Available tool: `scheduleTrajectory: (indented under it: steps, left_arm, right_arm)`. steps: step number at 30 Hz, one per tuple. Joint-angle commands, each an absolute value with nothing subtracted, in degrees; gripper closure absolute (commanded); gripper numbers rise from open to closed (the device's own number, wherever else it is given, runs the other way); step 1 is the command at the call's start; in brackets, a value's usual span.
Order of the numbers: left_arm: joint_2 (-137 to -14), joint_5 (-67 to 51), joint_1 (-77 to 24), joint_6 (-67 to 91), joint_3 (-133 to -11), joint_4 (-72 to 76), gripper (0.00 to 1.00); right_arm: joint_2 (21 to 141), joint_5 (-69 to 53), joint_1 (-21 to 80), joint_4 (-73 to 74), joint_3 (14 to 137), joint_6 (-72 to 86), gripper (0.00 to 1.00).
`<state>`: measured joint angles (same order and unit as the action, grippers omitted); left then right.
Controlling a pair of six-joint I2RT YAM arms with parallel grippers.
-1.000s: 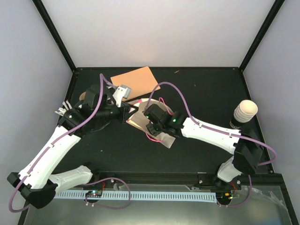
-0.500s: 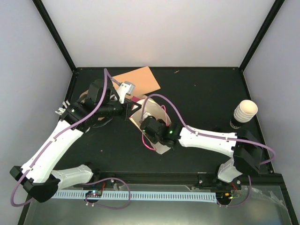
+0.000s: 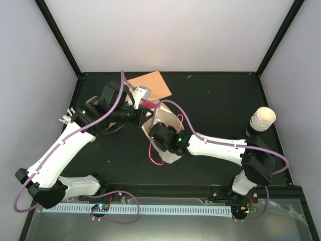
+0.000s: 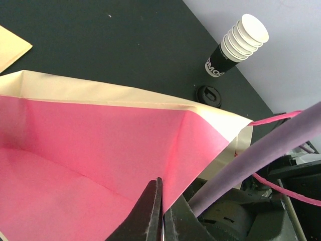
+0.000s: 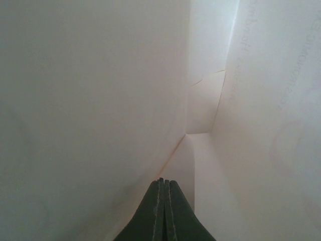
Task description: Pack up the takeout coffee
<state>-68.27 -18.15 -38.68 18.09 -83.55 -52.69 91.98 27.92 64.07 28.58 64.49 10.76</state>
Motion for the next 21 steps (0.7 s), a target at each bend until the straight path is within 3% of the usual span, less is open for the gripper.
scheduleTrajectory:
  steps: [1,9,21]
  left_arm:
    - [-68.5,-23.1,-40.6,18.9,-87.5,-54.6,0.97]
    - [-68.4,-21.5,-40.6,20.6,-86.8,-56.3,0.97]
    - [-70.3,-27.8,-40.5,23.0,-82.5,-50.1,0.88]
  right_arm:
    - [92.9,29.4,62.9,27.3,63.6,11.8,0.99]
    - [90.3,28.9,58.0,32.1,61.4,17.8,0.99]
    - [88.5,12.8,57.9,26.5,53.5,16.3,0.99]
